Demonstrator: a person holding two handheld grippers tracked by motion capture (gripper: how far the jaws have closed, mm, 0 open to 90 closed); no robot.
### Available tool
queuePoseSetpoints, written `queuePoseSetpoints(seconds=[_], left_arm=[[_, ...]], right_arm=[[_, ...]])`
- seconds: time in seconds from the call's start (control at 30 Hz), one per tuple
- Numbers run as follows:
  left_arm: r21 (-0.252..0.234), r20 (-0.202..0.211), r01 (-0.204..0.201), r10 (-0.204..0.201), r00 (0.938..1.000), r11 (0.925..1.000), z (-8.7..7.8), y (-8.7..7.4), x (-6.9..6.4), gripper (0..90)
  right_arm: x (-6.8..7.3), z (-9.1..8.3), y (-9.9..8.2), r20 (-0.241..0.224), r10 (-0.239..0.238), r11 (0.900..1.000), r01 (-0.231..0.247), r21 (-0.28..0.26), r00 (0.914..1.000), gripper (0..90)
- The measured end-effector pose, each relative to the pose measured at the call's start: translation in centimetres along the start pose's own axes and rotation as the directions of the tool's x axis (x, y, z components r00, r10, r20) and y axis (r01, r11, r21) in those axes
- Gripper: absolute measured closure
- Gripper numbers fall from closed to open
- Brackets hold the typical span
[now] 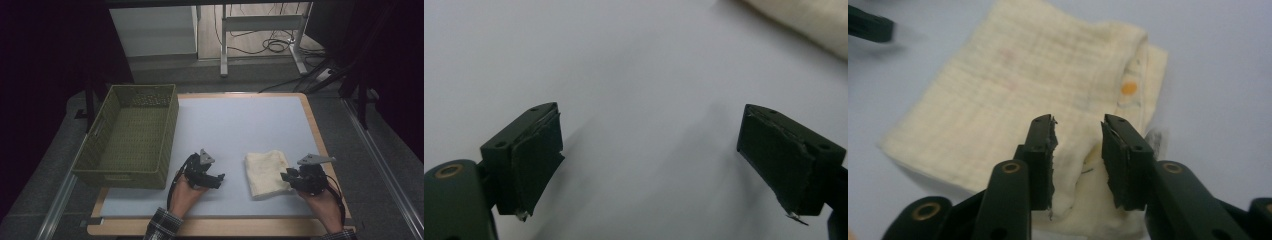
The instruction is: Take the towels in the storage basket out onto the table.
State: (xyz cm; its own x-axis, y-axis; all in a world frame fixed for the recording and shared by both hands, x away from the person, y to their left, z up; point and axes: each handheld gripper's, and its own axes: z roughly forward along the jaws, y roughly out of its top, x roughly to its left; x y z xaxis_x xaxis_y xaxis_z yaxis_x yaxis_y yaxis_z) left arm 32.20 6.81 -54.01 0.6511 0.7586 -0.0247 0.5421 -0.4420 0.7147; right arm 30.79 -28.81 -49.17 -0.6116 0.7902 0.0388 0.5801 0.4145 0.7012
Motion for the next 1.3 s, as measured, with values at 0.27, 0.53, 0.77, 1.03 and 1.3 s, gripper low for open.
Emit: queuePoseSetpoints(seconds=[0.27, 0.53, 0.77, 1.03, 1.3], left_arm=[[0.005, -0.005, 0.019, -0.019, 0.9998, 0.9998, 0.1, -0.6, 0.3, 10.2], [0.005, -0.004, 0.022, -0.022, 0.9997, 0.9997, 0.1, -0.6, 0.3, 10.2], [0.004, -0.005, 0.023, -0.023, 0.9997, 0.9997, 0.1, -0.6, 0.3, 10.3], [0.004, -0.005, 0.023, -0.023, 0.9997, 0.9997, 0.1, -0.6, 0.3, 10.4], [0.003, -0.006, 0.023, -0.023, 0.9997, 0.9997, 0.2, -0.6, 0.3, 10.4]], right_arm=[[0.3, 1.2, -0.9, 0.049, -0.034, 0.9983, 0.032, 0.048, 0.9982, 86.1], [1.2, -1.5, 1.2, 0.016, -0.045, 0.9983, 0.046, -0.036, 0.9988, 88.1], [-0.1, -3.2, 1.4, 0.034, -0.026, 0.9992, 0.027, -0.029, 0.9991, 88.1], [-2.2, -0.3, -1.6, 0.033, 0.045, 0.9964, -0.047, 0.070, 0.9984, 86.7], [-2.3, 0.1, 1.2, 0.062, 0.013, 0.9996, -0.014, 0.025, 0.9980, 72.3]])
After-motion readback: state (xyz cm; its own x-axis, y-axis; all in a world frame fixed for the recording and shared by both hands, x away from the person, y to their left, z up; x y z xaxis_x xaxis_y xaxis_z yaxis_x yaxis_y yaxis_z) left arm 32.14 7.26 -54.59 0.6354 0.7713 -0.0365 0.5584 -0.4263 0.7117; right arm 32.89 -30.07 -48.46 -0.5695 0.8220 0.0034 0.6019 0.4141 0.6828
